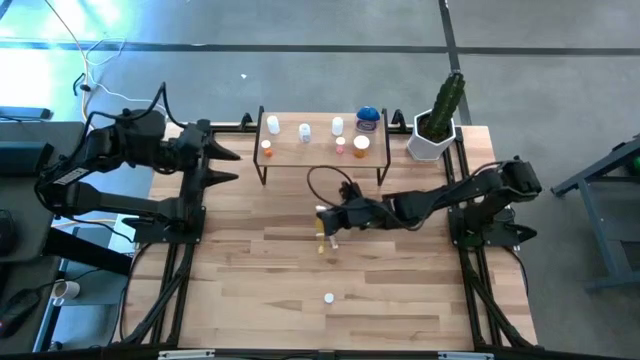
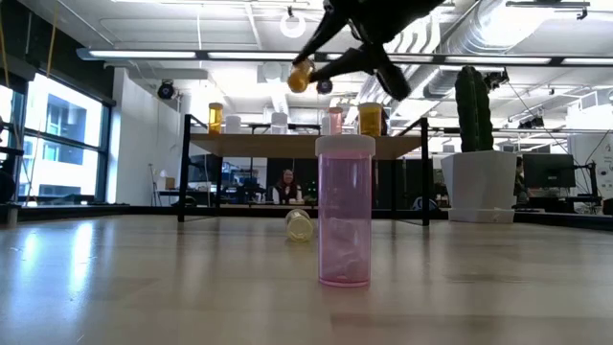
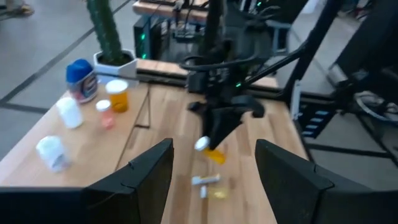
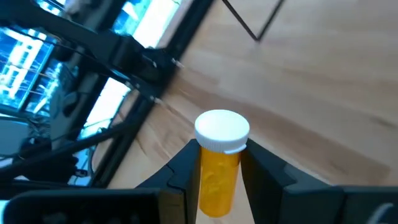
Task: Pick and place medicine bottles onto shelf by color
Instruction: Put the orange pill bottle on the shelf
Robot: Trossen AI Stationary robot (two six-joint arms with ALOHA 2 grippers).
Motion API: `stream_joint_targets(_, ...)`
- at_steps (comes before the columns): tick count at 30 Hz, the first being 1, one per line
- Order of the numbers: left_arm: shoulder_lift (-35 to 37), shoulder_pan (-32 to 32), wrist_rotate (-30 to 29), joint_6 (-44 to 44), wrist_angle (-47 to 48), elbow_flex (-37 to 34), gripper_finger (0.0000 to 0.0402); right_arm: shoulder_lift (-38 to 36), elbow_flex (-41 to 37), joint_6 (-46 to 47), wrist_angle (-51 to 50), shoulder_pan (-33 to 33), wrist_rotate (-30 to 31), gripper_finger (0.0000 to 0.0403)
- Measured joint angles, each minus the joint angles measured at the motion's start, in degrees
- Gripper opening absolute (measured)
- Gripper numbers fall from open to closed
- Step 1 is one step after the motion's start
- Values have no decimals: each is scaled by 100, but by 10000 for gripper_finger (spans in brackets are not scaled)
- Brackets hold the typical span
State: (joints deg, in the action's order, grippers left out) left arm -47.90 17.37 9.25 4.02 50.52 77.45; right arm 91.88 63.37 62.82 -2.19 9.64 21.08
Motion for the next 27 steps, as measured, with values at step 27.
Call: stream_joint_targets(27, 582, 2, 189, 331, -560, 4, 218, 0, 0, -3086, 3054, -815, -830, 90)
